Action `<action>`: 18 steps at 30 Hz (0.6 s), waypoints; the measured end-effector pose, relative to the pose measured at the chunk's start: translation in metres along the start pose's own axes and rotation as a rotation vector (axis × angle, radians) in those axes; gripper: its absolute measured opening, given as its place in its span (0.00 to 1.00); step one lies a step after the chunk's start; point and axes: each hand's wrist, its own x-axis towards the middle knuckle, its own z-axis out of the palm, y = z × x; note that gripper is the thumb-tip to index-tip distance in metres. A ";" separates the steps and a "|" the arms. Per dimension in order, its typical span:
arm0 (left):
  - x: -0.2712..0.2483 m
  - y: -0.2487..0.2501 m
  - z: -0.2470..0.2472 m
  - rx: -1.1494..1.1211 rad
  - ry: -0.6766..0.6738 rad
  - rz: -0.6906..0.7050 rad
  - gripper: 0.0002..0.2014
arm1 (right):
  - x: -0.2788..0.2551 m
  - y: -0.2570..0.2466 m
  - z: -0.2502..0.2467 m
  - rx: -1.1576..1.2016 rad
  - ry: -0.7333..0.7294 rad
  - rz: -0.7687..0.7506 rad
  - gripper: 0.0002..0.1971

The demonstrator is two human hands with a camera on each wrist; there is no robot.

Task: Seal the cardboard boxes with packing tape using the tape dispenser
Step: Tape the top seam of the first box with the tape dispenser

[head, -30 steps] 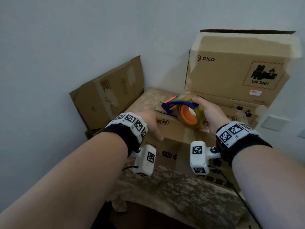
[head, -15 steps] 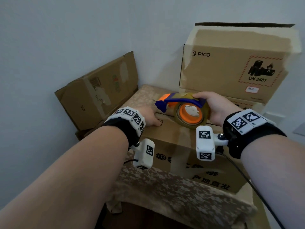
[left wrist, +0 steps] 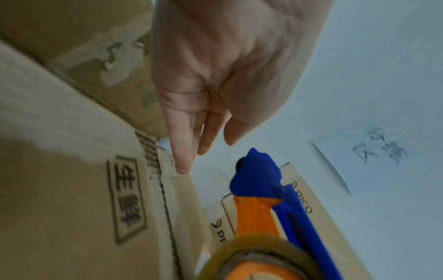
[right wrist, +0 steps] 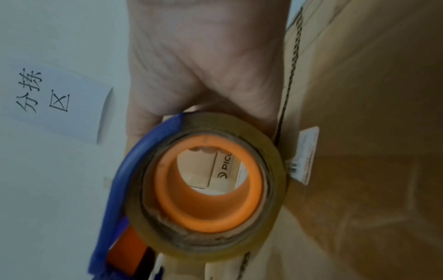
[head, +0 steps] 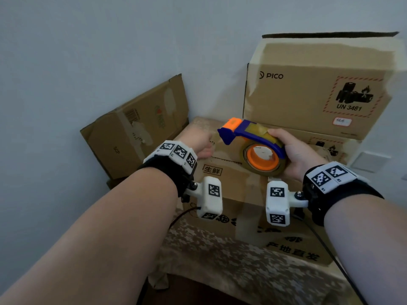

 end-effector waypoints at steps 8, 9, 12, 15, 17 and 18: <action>0.000 0.001 0.010 -0.502 -0.153 -0.194 0.16 | 0.000 0.000 -0.006 -0.070 -0.029 -0.022 0.14; -0.001 0.001 0.010 -0.513 -0.131 -0.190 0.13 | 0.000 0.000 -0.006 -0.081 -0.032 -0.029 0.14; 0.001 0.001 0.010 -0.495 -0.084 -0.182 0.06 | 0.000 0.000 -0.005 -0.134 -0.047 -0.063 0.14; 0.007 -0.001 0.008 -0.434 -0.016 -0.120 0.06 | -0.001 -0.001 -0.001 -0.199 -0.046 -0.151 0.15; 0.011 -0.001 0.002 -0.378 0.049 -0.097 0.04 | -0.001 -0.004 0.001 -0.259 -0.042 -0.207 0.19; 0.014 -0.002 -0.001 -0.342 0.087 -0.091 0.04 | -0.001 -0.007 0.003 -0.299 -0.042 -0.230 0.21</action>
